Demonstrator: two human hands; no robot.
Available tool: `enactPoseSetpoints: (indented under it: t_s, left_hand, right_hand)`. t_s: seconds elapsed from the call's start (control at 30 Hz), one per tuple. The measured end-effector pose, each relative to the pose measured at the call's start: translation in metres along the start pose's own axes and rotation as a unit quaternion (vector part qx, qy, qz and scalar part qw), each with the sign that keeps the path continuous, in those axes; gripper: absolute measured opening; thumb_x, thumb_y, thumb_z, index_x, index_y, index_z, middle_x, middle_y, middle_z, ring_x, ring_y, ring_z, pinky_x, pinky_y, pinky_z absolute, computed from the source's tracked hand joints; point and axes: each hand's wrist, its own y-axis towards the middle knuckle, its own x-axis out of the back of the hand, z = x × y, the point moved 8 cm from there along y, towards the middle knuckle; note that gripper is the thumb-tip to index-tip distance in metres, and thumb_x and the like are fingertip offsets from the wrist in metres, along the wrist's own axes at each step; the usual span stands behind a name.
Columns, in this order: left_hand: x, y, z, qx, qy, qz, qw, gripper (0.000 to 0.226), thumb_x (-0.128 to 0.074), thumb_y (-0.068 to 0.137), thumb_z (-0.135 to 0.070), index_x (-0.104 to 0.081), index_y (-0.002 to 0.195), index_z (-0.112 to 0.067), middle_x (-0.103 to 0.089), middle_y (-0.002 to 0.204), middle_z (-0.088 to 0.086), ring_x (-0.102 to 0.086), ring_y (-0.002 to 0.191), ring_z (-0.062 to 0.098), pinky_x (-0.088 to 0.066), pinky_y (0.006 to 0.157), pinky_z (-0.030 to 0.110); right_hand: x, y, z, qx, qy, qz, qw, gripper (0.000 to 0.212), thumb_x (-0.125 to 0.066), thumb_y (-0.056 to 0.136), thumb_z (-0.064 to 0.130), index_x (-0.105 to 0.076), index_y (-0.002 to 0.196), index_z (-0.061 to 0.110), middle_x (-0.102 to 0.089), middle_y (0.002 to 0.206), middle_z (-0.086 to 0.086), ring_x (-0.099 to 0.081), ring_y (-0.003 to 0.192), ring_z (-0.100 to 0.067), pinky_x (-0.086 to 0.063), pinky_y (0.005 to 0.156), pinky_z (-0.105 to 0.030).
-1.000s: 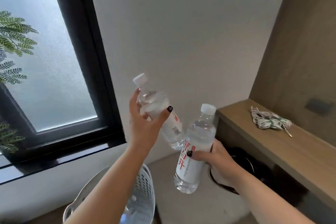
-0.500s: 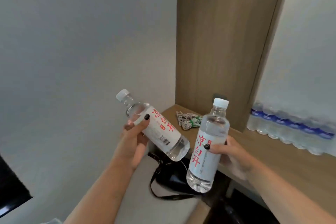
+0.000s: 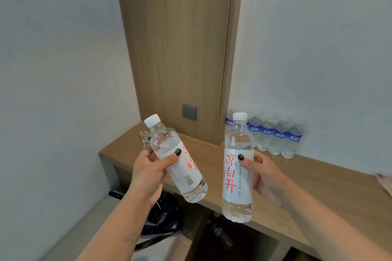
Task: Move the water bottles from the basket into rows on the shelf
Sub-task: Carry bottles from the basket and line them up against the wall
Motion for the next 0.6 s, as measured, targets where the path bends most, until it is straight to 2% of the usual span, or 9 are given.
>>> enactPoseSetpoints:
  t_s: [0.13,0.33,0.43,0.53,0.6]
  left_hand:
    - [-0.021,0.022,0.033,0.027,0.042,0.029,0.998,0.054,-0.071,0.071,0.015,-0.058,0.119,-0.007,-0.069,0.112,0.01,-0.067,0.103,0.025,-0.053,0.075,0.033]
    - [-0.042,0.084,0.074,0.061,0.078,0.052,0.994,0.052,-0.072,0.069,0.016,-0.062,0.113,-0.01,-0.07,0.113,0.01,-0.066,0.106,0.027,-0.052,0.092,0.045]
    - [-0.056,0.13,0.091,0.079,0.086,0.059,0.991,0.051,-0.073,0.069,0.016,-0.062,0.109,-0.013,-0.07,0.11,0.006,-0.065,0.105,0.025,-0.051,0.093,0.046]
    - [-0.073,0.174,0.102,0.085,0.099,0.065,0.989,0.054,-0.074,0.068,0.016,-0.06,0.114,-0.01,-0.069,0.112,0.005,-0.065,0.104,0.023,-0.051,0.094,0.046]
    - [-0.082,0.202,0.108,0.083,0.111,0.073,0.988,0.054,-0.075,0.067,0.016,-0.06,0.11,-0.012,-0.069,0.11,0.005,-0.066,0.101,0.021,-0.052,0.09,0.043]
  right_hand:
    - [0.036,0.014,-0.01,-0.003,0.018,-0.042,0.999,0.051,-0.072,0.069,0.017,-0.059,0.118,0.009,-0.072,0.108,-0.014,-0.071,0.096,-0.029,-0.058,0.072,-0.037]
    - [0.079,0.063,-0.022,-0.009,0.064,-0.095,0.993,0.037,-0.069,0.07,0.017,-0.064,0.106,0.008,-0.072,0.095,-0.013,-0.071,0.084,-0.025,-0.058,0.071,-0.036]
    - [0.099,0.099,-0.022,-0.017,0.075,-0.125,0.989,0.044,-0.069,0.071,0.017,-0.062,0.112,0.005,-0.071,0.098,-0.014,-0.071,0.085,-0.025,-0.058,0.073,-0.037]
    - [0.119,0.14,-0.025,-0.022,0.083,-0.155,0.984,0.049,-0.072,0.074,0.017,-0.059,0.119,0.004,-0.07,0.103,-0.015,-0.069,0.089,-0.027,-0.057,0.076,-0.039]
    - [0.131,0.167,-0.026,-0.028,0.083,-0.18,0.98,0.048,-0.073,0.077,0.016,-0.058,0.122,0.005,-0.07,0.107,-0.015,-0.068,0.093,-0.028,-0.055,0.08,-0.042]
